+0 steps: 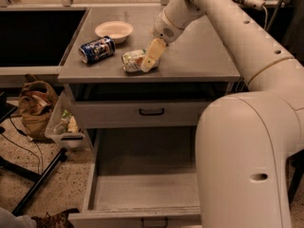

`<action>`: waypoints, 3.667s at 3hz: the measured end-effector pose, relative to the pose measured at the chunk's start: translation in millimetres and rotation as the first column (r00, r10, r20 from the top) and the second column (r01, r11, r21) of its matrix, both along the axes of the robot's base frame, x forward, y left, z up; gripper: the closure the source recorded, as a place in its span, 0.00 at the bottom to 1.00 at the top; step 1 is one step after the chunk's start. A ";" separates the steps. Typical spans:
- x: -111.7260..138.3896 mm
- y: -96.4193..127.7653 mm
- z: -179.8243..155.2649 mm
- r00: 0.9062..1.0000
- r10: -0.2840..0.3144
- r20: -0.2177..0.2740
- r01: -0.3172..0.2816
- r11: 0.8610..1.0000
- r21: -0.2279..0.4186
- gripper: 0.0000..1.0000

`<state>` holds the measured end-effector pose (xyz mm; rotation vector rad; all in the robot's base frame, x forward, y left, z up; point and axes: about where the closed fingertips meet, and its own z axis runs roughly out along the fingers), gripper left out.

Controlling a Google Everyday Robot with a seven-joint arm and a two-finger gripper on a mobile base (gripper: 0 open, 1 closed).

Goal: Place 7up can into middle drawer

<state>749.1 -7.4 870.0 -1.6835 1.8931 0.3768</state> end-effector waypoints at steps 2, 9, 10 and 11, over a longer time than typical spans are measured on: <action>-2.4 8.4 -12.3 0.999 0.016 -0.028 -0.017 0.999 -0.028 0.20; -175.4 4.9 -36.1 0.985 -0.129 0.117 0.096 0.962 0.256 1.00; -175.3 5.2 -36.1 0.985 -0.128 0.116 0.095 0.962 0.256 1.00; -187.1 16.3 -59.3 0.990 -0.122 0.077 0.098 0.962 0.256 1.00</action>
Offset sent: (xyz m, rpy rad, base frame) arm -0.0019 0.0068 -0.0102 -0.0232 0.0226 0.0131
